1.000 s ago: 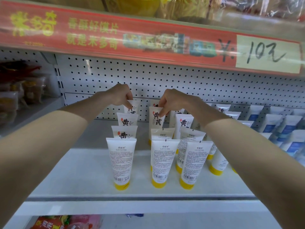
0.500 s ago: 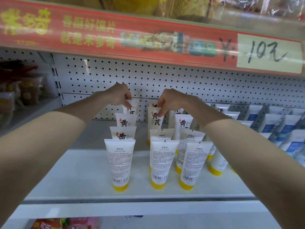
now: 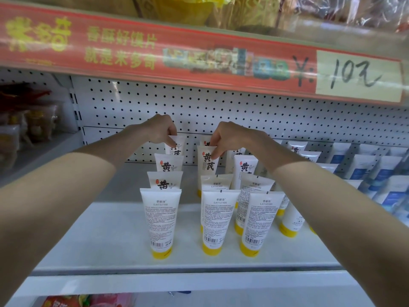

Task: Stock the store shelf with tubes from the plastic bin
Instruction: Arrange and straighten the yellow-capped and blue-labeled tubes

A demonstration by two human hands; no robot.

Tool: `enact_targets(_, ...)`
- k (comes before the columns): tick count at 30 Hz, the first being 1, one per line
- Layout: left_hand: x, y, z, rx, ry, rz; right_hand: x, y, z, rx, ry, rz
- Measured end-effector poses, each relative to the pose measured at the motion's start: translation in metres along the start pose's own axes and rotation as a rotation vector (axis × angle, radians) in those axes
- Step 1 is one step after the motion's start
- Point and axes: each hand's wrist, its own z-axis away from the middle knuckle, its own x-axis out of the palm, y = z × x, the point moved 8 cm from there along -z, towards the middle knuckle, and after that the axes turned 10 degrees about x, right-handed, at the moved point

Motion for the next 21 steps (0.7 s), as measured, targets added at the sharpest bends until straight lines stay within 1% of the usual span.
enact_targets(21, -0.0025, 0.0051, 0.0048, 0.015, 0.042, 0.059, -0.0003, 0.0047, 0.0061, 0.0, 0.013, -0.002)
